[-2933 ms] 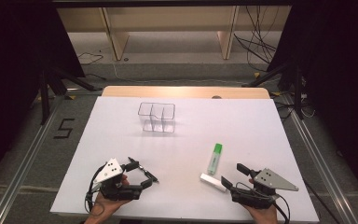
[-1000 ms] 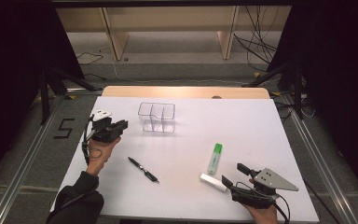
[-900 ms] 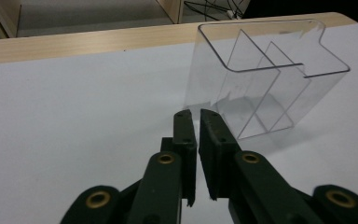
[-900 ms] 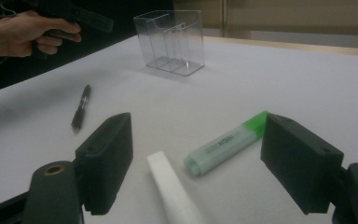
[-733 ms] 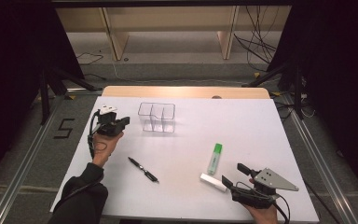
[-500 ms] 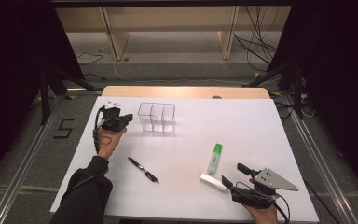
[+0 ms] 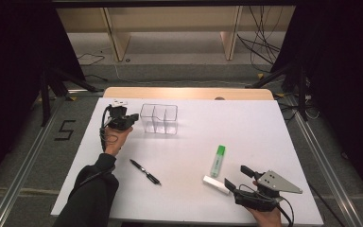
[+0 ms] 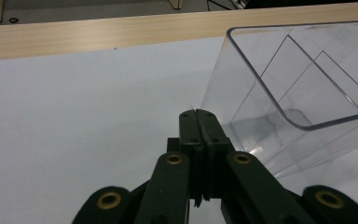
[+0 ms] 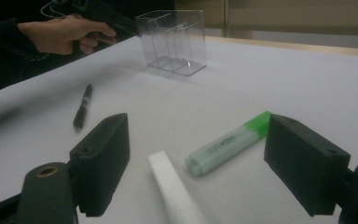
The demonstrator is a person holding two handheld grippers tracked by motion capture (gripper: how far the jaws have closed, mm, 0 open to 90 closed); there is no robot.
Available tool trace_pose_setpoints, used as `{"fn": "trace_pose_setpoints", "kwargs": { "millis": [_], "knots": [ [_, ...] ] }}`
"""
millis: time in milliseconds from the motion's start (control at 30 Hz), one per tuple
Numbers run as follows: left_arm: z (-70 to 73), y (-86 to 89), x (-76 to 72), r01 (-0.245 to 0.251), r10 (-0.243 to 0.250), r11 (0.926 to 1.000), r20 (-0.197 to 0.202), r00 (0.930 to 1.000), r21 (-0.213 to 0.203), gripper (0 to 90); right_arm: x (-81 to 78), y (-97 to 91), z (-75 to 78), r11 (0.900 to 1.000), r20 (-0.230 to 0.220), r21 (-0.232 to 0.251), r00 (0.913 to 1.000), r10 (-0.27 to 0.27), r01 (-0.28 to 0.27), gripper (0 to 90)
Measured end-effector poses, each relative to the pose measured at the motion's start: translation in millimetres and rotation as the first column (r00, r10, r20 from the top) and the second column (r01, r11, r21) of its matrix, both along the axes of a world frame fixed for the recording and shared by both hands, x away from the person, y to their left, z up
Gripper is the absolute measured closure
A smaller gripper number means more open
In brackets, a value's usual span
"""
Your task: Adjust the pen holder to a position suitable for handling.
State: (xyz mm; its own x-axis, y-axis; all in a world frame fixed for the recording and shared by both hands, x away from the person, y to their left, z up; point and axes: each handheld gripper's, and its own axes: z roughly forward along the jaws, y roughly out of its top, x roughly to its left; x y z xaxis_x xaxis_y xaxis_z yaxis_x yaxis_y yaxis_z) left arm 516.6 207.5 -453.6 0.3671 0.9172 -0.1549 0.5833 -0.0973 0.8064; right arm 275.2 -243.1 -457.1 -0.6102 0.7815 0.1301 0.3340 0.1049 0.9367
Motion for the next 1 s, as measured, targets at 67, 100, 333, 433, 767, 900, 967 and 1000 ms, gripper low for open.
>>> {"fn": "trace_pose_setpoints", "kwargs": {
  "millis": [67, 100, 333, 433, 767, 900, 967, 1000],
  "knots": [
    [0.1, -1.6, 1.0, 0.004, -0.004, 1.0000, 0.002, 1.0000, -0.002, 89.6, -0.1, 0.2, 0.1, 1.0000, 0.001, 0.001, 1.0000, 0.001, -0.001, 22.9],
    [0.1, -1.6, 1.0, 0.004, -0.004, 1.0000, 0.002, 1.0000, -0.002, 89.6, 0.0, 0.4, 0.0, 1.0000, 0.003, 0.001, 1.0000, -0.001, 0.001, 22.6],
    [-1.5, -4.7, 3.1, 0.009, -0.009, 0.9999, -0.004, 0.9999, -0.004, 89.7, -0.3, 1.5, -0.1, 0.9999, 0.005, -0.010, 1.0000, 0.005, -0.005, 20.5],
    [-2.0, -7.7, 3.8, 0.021, -0.021, 0.9998, -0.010, 0.9997, -0.007, 89.7, -0.2, 1.7, 0.0, 0.9999, 0.006, -0.011, 1.0000, 0.006, -0.006, 20.1],
    [0.2, -15.2, 4.8, 0.025, -0.026, 0.9994, -0.018, 0.9995, -0.022, 89.8, 0.6, 2.2, -0.8, 0.9999, 0.001, -0.012, 1.0000, 0.008, -0.008, 20.1],
    [-1.0, -23.8, 4.7, 0.030, -0.031, 0.9989, -0.023, 0.9993, -0.037, 89.8, 0.6, 2.1, -0.7, 0.9999, 0.001, -0.013, 1.0000, 0.007, -0.007, 20.2],
    [-0.7, -31.1, 5.1, 0.035, -0.036, 0.9984, -0.027, 0.9990, -0.045, 89.8, 0.9, 1.7, -0.9, 0.9999, -0.002, -0.011, 1.0000, 0.006, -0.006, 20.2],
    [-0.5, -34.2, 5.6, 0.034, -0.035, 0.9983, -0.028, 0.9990, -0.048, 89.7, 1.0, 1.7, -0.9, 0.9999, -0.002, -0.011, 1.0000, 0.006, -0.006, 20.2]
  ]
}}
